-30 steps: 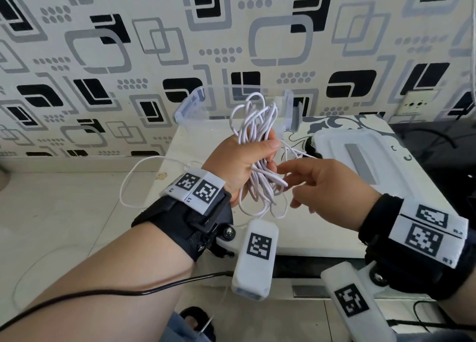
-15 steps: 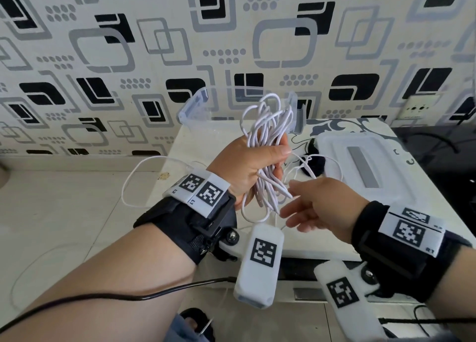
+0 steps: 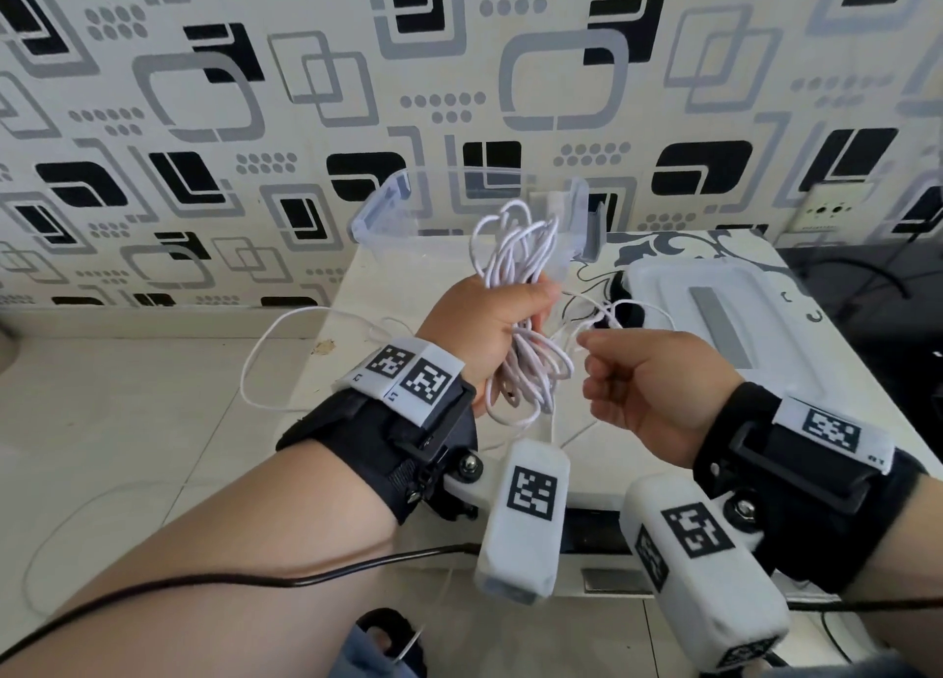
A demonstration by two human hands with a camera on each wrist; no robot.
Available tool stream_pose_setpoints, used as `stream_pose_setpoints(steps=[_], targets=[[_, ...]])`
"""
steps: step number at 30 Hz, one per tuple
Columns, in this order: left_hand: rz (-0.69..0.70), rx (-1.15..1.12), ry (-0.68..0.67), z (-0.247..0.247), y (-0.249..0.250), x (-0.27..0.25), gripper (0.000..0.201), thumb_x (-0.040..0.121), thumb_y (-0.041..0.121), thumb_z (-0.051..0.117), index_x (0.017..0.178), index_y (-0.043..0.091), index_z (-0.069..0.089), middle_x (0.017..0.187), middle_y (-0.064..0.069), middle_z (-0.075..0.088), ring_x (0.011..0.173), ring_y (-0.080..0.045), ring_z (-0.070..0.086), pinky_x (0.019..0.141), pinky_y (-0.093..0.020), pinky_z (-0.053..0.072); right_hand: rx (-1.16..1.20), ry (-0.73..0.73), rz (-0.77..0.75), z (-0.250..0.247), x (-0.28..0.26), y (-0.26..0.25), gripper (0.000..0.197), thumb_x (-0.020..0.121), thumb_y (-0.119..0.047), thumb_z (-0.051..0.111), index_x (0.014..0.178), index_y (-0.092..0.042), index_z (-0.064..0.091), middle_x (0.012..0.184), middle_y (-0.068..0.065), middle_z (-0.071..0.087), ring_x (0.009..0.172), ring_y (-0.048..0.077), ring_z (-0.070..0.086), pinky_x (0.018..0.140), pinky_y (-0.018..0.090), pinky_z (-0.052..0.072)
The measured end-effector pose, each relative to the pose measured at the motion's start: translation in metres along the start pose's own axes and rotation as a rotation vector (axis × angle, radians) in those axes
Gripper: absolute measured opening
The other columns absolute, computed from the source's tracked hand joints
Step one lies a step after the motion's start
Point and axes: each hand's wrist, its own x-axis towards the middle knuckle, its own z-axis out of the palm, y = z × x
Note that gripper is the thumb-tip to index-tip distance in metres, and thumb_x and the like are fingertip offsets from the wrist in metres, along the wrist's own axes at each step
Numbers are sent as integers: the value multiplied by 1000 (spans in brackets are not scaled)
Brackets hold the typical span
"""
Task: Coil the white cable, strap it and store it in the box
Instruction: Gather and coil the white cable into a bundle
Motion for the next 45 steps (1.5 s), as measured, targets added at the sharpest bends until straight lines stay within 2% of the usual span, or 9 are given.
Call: stream_pose_setpoints(steps=[5,8,11,16,20,23,30,37,45], targets=[[-49,-110,-8,2,0,3,26,72,23,65,48,19,54,54,0,44,36,-13,42,42,-20,36,-62,-25,51,4,-3,3,11,89,-10,52,81,-7,59,63,7,59,59,20,54,58,29,46],[-47,-171,-115,9,3,-1,34,86,15,57,52,17,51,50,1,45,34,-11,43,37,-16,37,-75,-68,85,4,0,8,26,89,-19,54,106,0,60,84,16,61,63,22,59,57,29,50],[-60,-161,-144,12,0,-4,34,87,17,57,53,17,53,50,-2,45,34,-13,45,38,-17,40,-48,-75,55,4,3,8,26,90,-12,53,105,7,61,81,14,62,59,18,59,58,26,52],[-49,-98,-1,6,-5,3,27,76,22,65,53,17,52,56,-3,43,37,-14,43,40,-19,36,29,-30,-27,-1,5,1,22,89,-2,50,69,-2,59,61,7,61,51,13,55,47,19,49],[-98,-40,178,0,-11,9,40,80,20,65,42,19,53,47,0,46,33,-14,41,47,-25,36,33,-83,-75,-1,0,-2,13,87,3,51,88,-8,57,56,4,62,48,13,53,46,20,45],[-153,-1,257,-3,-13,11,38,83,19,65,48,14,53,48,-2,48,36,-17,43,50,-27,38,-38,-156,-122,1,-2,0,28,87,2,51,108,-16,54,58,1,63,51,13,54,51,22,43],[-179,38,50,2,-8,2,39,57,53,75,66,16,70,53,0,49,40,-19,48,46,-26,42,-139,-273,-230,2,-6,2,35,84,1,56,107,-25,61,64,1,60,57,14,53,55,24,43],[-218,-35,-43,7,-3,-4,10,86,8,60,77,12,62,46,-1,57,37,-15,54,43,-20,45,-249,-285,-327,0,-5,5,40,83,6,56,110,-23,63,64,-1,58,55,11,54,56,23,44],[-203,83,39,7,-7,-2,16,78,3,62,72,14,71,50,-5,56,47,-19,52,56,-30,45,-530,-81,-497,-4,0,4,25,83,-5,55,91,-29,57,75,-6,62,73,18,60,69,35,52]])
